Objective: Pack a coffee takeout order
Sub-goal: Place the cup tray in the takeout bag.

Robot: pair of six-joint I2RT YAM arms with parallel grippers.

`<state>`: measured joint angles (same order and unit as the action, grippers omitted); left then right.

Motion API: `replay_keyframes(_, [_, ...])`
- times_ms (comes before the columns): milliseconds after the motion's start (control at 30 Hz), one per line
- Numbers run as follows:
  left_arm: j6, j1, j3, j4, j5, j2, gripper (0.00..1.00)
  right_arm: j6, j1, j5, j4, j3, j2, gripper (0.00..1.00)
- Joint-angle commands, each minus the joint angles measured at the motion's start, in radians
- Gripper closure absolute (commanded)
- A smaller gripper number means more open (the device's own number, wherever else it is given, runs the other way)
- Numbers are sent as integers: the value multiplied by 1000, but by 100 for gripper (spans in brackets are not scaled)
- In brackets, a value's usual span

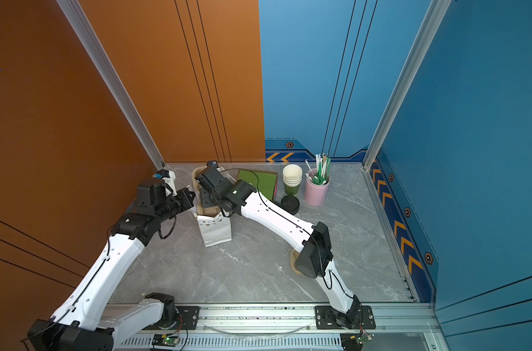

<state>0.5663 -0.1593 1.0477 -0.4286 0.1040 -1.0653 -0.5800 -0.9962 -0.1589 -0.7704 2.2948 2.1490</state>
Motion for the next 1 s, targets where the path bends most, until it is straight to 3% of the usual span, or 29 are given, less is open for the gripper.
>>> replay_keyframes(0, [-9,-11,-11,34,-22,24,100,16,-11,-17,-71,-24,-45,67])
replay_keyframes(567, [-16,-11,-53,32,-33,35,100,29,-45,-53,-75,-110,-147,66])
replay_keyframes(967, [-26,-17,-48,42,-16,46,100,19,-48,-26,-127,-101,-81,66])
